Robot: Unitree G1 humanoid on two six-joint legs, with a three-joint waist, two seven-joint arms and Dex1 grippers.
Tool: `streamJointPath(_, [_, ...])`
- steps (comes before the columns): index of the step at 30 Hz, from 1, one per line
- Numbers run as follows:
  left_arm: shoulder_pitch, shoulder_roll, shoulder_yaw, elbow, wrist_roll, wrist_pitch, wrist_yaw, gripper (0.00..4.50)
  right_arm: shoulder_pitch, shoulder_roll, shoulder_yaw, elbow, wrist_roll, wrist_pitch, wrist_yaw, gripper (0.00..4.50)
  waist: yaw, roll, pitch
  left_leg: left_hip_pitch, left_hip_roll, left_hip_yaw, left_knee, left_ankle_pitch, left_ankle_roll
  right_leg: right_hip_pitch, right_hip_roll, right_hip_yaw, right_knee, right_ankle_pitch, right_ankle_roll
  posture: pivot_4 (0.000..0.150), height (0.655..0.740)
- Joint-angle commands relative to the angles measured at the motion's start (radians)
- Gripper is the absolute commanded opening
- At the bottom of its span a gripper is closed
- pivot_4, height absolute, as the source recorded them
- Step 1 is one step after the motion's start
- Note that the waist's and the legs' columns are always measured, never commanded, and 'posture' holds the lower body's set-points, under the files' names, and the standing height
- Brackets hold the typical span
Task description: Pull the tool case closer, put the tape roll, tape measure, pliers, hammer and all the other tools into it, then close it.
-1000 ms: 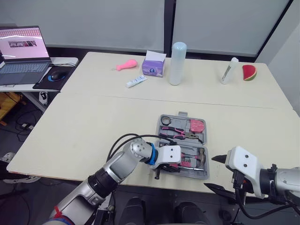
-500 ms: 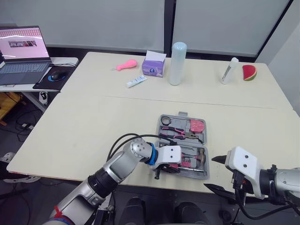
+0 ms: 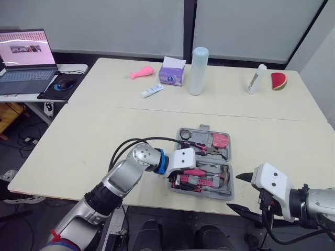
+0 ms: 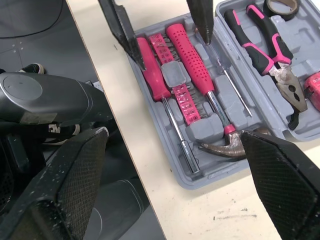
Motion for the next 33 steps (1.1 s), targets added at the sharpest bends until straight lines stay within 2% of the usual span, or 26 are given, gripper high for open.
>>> streamJointPath(1, [-0.02, 0.01, -0.019, 0.019, 0.001, -0.064, -0.048, 2.43, -0.011, 0.001, -0.002, -0.032, 0.011, -0.005, -0.006, 4.5, 0.0, 0.0, 0.0, 0.0, 0.0, 0.0, 0.0, 0.0, 0.0, 0.0, 0.0, 0.0, 0.0, 0.0, 0.0, 0.15, 0.7002])
streamJointPath(9, [-0.015, -0.016, -0.073, 0.078, 0.055, -0.093, -0.039, 0.05, -0.013, 0.005, -0.002, -0.032, 0.006, -0.003, -0.008, 4.5, -0.001, 0.0, 0.0, 0.0, 0.0, 0.0, 0.0, 0.0, 0.0, 0.0, 0.0, 0.0, 0.0, 0.0, 0.0, 0.15, 0.7002])
streamJointPath(19, [0.021, -0.024, -0.107, 0.162, 0.128, -0.168, -0.007, 0.02, -0.012, 0.0, 0.002, -0.032, 0.011, -0.006, -0.017, 4.5, -0.001, 0.0, 0.0, 0.0, 0.0, 0.0, 0.0, 0.0, 0.0, 0.0, 0.0, 0.0, 0.0, 0.0, 0.0, 0.15, 0.7002])
streamJointPath(23, [0.031, -0.027, -0.082, 0.163, 0.113, -0.166, 0.0, 0.02, -0.017, 0.007, 0.001, -0.032, 0.007, -0.013, -0.017, 4.5, -0.001, 0.0, 0.0, 0.0, 0.0, 0.0, 0.0, 0.0, 0.0, 0.0, 0.0, 0.0, 0.0, 0.0, 0.0, 0.15, 0.7002])
streamJointPath(27, [0.014, -0.041, 0.062, 0.113, -0.028, -0.101, -0.001, 0.02, -0.033, 0.052, -0.01, -0.009, -0.028, -0.061, -0.032, 4.5, -0.001, 0.0, 0.0, 0.0, 0.001, 0.0, 0.0, 0.0, 0.0, 0.0, 0.0, 0.0, 0.0, 0.0, 0.0, 0.15, 0.7002])
streamJointPath(29, [0.009, -0.032, 0.139, 0.1, -0.089, -0.072, 0.002, 0.02, -0.033, 0.07, 0.008, 0.032, -0.121, -0.126, -0.049, 4.5, -0.002, 0.0, 0.0, 0.0, 0.001, -0.001, 0.0, 0.0, 0.0, 0.0, 0.0, -0.001, 0.0, 0.0, 0.0, 0.15, 0.7002])
streamJointPath(32, [-0.007, -0.01, 0.223, 0.162, -0.104, -0.125, 0.026, 0.02, -0.015, 0.08, 0.049, 0.11, -0.247, -0.238, -0.04, 4.5, -0.002, 0.0, 0.0, 0.0, 0.0, 0.0, 0.0, 0.0, 0.0, 0.0, 0.0, 0.0, 0.0, 0.0, 0.0, 0.15, 0.7002])
streamJointPath(33, [-0.017, -0.007, 0.246, 0.204, -0.097, -0.148, 0.043, 0.01, -0.018, 0.091, 0.067, 0.147, -0.279, -0.271, -0.04, 4.32, -0.001, 0.0, 0.0, 0.0, 0.0, -0.001, 0.0, 0.0, 0.0, 0.0, 0.0, -0.001, 0.0, 0.0, 0.0, 0.15, 0.7002])
